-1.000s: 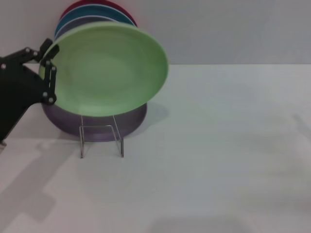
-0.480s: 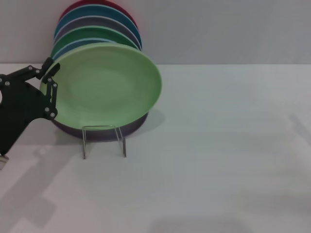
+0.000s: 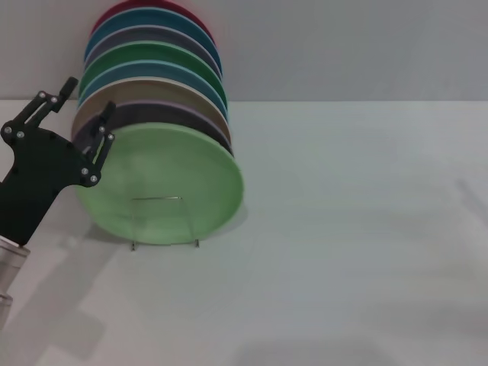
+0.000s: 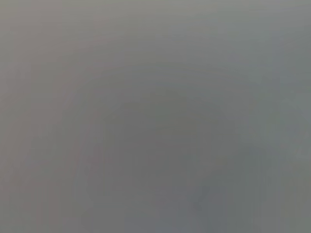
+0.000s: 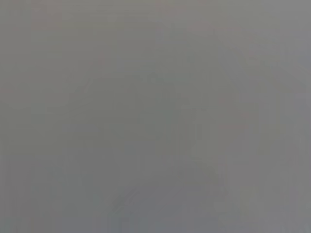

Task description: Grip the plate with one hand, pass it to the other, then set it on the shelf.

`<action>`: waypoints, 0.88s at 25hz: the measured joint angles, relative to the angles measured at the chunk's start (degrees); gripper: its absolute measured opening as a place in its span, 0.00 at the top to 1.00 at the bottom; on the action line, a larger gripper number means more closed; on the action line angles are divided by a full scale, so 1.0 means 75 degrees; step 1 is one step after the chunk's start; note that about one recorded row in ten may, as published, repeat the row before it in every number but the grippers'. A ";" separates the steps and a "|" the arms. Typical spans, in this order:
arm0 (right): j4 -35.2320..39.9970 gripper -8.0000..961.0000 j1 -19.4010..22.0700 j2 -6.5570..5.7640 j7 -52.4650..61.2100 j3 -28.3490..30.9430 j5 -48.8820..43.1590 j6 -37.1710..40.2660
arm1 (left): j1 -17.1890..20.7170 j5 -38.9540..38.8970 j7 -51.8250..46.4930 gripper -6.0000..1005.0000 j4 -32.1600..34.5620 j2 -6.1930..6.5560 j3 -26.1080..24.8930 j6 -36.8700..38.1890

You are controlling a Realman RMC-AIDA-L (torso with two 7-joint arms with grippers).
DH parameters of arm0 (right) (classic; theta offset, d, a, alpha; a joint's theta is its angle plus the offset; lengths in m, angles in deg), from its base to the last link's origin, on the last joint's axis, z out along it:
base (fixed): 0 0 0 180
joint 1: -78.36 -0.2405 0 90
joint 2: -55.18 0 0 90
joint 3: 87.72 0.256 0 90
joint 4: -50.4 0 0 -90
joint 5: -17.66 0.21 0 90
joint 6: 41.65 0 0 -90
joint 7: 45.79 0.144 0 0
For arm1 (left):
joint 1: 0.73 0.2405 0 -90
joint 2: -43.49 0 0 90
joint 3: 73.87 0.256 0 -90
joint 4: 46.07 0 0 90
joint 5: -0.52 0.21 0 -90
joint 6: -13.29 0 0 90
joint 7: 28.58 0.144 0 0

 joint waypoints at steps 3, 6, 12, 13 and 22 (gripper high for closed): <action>-0.0002 0.13 0.0003 0.0000 -0.0006 0.0000 0.0001 -0.0002 | 0.0124 -0.0012 0.0054 0.68 -0.0189 -0.0029 -0.0172 0.0067; 0.0004 0.13 0.0017 0.0006 -0.0065 0.0015 0.0010 -0.0006 | 0.0507 -0.0067 -0.0173 0.60 -0.0799 -0.0070 -0.0862 0.0108; 0.0202 0.13 0.0040 0.0034 -0.0835 0.0008 0.0101 0.0023 | 0.0747 -0.1213 -0.1885 0.35 -0.1014 -0.0093 -0.1935 -0.0112; 0.0303 0.13 0.0041 0.0040 -0.1060 0.0018 0.0134 0.0038 | 0.0734 -0.1440 -0.2242 0.30 -0.0944 -0.0077 -0.1953 -0.0237; 0.1959 0.13 -0.0150 0.0070 -0.4362 -0.0281 0.1195 -0.0313 | 0.0755 -0.2817 -0.3615 0.20 -0.0533 -0.0126 -0.2024 -0.1313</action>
